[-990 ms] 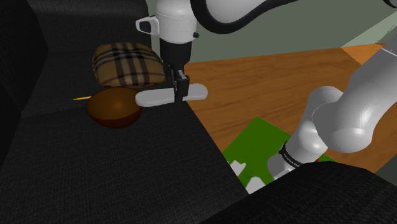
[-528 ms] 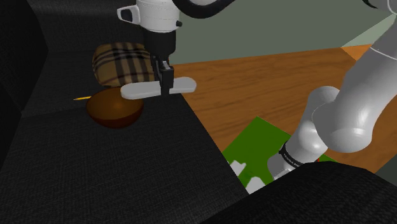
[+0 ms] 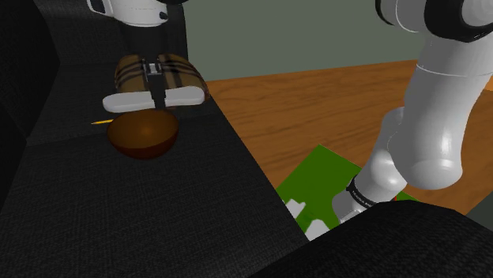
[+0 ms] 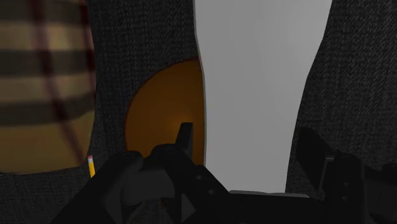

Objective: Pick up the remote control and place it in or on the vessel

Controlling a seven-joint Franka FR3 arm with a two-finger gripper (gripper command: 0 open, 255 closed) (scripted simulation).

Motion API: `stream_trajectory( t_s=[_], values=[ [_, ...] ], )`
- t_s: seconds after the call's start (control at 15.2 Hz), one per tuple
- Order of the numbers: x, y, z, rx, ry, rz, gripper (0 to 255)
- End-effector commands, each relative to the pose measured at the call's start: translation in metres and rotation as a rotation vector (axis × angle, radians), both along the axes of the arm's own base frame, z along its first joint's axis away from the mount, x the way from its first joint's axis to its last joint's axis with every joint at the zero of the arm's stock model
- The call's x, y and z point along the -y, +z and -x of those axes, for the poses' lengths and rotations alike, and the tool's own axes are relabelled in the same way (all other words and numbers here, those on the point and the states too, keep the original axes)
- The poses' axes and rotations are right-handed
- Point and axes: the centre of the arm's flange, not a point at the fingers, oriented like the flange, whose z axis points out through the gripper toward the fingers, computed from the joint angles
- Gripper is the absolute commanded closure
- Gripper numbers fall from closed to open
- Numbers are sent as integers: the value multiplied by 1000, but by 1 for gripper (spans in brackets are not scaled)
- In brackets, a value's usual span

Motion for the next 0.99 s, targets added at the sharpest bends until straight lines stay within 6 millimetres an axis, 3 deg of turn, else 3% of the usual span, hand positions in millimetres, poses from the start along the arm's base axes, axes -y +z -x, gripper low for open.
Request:
stream_trajectory(
  t_s=[0.0, 0.13, 0.92],
  values=[
    [-17, 0, -25, 1, -2, 0, 255],
    [-31, 0, -47, 1, -2, 0, 255],
    [-31, -63, -47, 1, -2, 0, 255]
  ],
)
